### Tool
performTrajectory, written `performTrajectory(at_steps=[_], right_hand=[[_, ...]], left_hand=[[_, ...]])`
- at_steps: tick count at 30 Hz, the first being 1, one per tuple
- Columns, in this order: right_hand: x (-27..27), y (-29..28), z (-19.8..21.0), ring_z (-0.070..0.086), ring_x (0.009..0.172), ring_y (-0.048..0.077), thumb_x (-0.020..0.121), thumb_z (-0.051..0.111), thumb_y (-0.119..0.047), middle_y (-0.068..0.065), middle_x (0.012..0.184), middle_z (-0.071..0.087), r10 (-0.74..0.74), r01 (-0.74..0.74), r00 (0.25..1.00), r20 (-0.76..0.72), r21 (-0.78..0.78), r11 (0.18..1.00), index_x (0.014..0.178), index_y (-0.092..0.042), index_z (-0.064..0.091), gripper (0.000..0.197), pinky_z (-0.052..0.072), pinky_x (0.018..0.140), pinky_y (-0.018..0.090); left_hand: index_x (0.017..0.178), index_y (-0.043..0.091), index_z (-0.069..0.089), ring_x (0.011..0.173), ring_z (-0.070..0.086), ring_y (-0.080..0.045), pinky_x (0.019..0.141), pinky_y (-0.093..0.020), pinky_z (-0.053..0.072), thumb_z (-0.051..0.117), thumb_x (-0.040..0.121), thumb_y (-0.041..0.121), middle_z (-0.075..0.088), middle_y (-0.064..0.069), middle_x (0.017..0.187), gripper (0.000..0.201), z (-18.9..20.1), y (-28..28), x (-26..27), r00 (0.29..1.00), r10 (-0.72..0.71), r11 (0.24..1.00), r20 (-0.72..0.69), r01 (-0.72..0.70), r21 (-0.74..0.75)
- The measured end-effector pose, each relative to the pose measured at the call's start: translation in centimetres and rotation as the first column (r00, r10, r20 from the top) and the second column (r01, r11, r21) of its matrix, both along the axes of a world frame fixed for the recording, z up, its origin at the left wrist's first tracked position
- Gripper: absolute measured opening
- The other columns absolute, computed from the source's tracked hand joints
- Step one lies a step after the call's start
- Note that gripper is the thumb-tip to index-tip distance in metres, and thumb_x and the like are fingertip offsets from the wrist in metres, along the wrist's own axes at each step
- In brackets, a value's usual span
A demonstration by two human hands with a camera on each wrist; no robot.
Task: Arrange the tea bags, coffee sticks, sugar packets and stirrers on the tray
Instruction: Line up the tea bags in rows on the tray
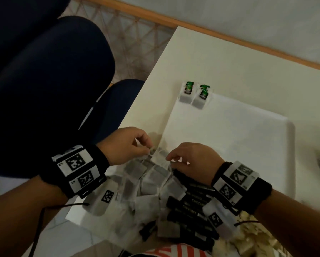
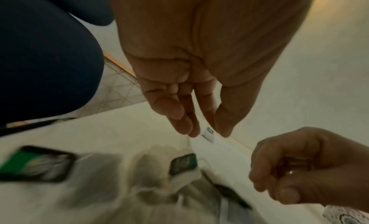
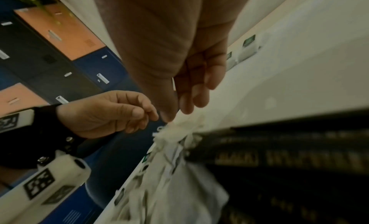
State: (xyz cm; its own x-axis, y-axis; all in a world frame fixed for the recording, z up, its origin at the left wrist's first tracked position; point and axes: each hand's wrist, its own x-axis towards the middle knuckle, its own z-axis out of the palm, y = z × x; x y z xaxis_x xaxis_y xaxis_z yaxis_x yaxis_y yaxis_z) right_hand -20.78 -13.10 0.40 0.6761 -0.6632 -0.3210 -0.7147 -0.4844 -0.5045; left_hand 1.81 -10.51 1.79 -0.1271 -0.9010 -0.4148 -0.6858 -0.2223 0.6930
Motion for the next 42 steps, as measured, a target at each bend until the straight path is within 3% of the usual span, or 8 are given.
performTrajectory(at_steps=[7,14,20,25,29,33,38,42], right_hand=[[2.9,2.3,-1.5,0.053,0.109,0.015,0.083,0.059,-0.054,-0.007,0.12,0.054,-0.066,0.062,0.993,-0.099,-0.042,0.997,0.131,-0.031,0.045,0.054,0.047,0.086,0.031],[3.8,1.9,-2.0,0.059,0.096,0.023,0.094,0.051,-0.029,0.001,0.105,0.063,-0.089,0.082,0.994,-0.058,-0.108,0.991,0.109,-0.023,0.065,0.022,0.048,0.079,0.033],[2.6,3.3,-0.7,0.061,0.094,0.022,0.095,0.051,-0.027,0.001,0.101,0.065,0.036,-0.035,0.999,0.005,-0.136,0.99,0.11,-0.022,0.068,0.023,0.049,0.076,0.034],[2.6,4.5,-1.2,0.054,0.108,0.023,0.091,0.056,-0.031,-0.002,0.12,0.057,0.219,-0.228,0.973,-0.076,-0.132,0.965,0.121,-0.025,0.061,0.031,0.05,0.08,0.038],[3.0,4.3,-1.5,0.053,0.108,0.027,0.081,0.066,-0.033,0.002,0.132,0.05,0.305,-0.338,0.935,-0.182,-0.186,0.923,0.13,-0.019,0.054,0.053,0.051,0.075,0.038],[3.8,4.1,-1.7,0.059,0.095,0.031,0.073,0.068,-0.026,0.007,0.12,0.057,0.33,-0.38,0.916,-0.228,-0.231,0.896,0.123,-0.014,0.057,0.053,0.053,0.065,0.039],[3.9,3.7,-2.4,0.062,0.061,0.031,0.059,0.07,-0.01,0.008,0.087,0.067,0.322,-0.358,0.932,-0.165,-0.278,0.891,0.091,-0.011,0.069,0.032,0.049,0.039,0.033],[3.9,3.2,-1.4,0.061,0.098,0.026,0.087,0.054,-0.013,0.003,0.112,0.064,0.189,-0.205,0.977,-0.096,-0.197,0.959,0.121,-0.027,0.063,0.038,0.053,0.074,0.039]], left_hand=[[0.104,0.036,0.053,0.08,0.049,0.003,0.07,-0.012,0.038,0.073,0.078,0.035,0.044,0.015,0.106,0.032,-2.4,5.9,1.8,0.985,-0.021,0.999,0.168,0.016,0.031],[0.136,0.029,0.036,0.116,0.048,-0.014,0.093,-0.038,0.047,0.069,0.077,0.053,0.037,0.006,0.134,0.072,-4.4,6.9,-1.1,0.968,0.027,0.999,0.249,-0.032,0.017],[0.122,0.02,0.055,0.103,0.056,-0.02,0.089,-0.032,0.046,0.053,0.094,0.021,0.05,-0.003,0.12,0.028,-4.4,6.2,-1.3,0.975,0.065,0.997,0.211,-0.055,-0.053],[0.102,0.018,0.067,0.093,0.057,-0.011,0.083,-0.023,0.046,0.048,0.092,0.004,0.061,0.002,0.11,0.025,-3.5,6.5,-0.3,0.987,0.13,0.979,0.091,-0.113,-0.172],[0.097,0.027,0.062,0.089,0.055,-0.009,0.084,-0.032,0.048,0.057,0.09,0.024,0.053,0.01,0.103,0.009,-3.0,8.3,-0.5,0.99,-0.03,0.984,0.141,0.054,-0.168],[0.111,0.037,0.053,0.106,0.046,-0.004,0.084,-0.026,0.048,0.064,0.07,0.065,0.039,0.02,0.121,0.05,-3.6,10.5,-1.6,0.958,-0.206,0.965,0.199,0.233,-0.122],[0.122,0.031,0.052,0.118,0.044,-0.018,0.083,-0.029,0.049,0.07,0.07,0.054,0.038,0.004,0.138,0.059,-4.8,11.7,-2.6,0.883,-0.292,0.91,0.367,0.375,-0.178],[0.101,0.02,0.064,0.091,0.062,-0.025,0.06,-0.027,0.051,0.063,0.076,0.031,0.058,-0.005,0.111,0.028,-5.0,11.3,-2.7,0.891,-0.274,0.869,0.361,0.39,-0.303]])
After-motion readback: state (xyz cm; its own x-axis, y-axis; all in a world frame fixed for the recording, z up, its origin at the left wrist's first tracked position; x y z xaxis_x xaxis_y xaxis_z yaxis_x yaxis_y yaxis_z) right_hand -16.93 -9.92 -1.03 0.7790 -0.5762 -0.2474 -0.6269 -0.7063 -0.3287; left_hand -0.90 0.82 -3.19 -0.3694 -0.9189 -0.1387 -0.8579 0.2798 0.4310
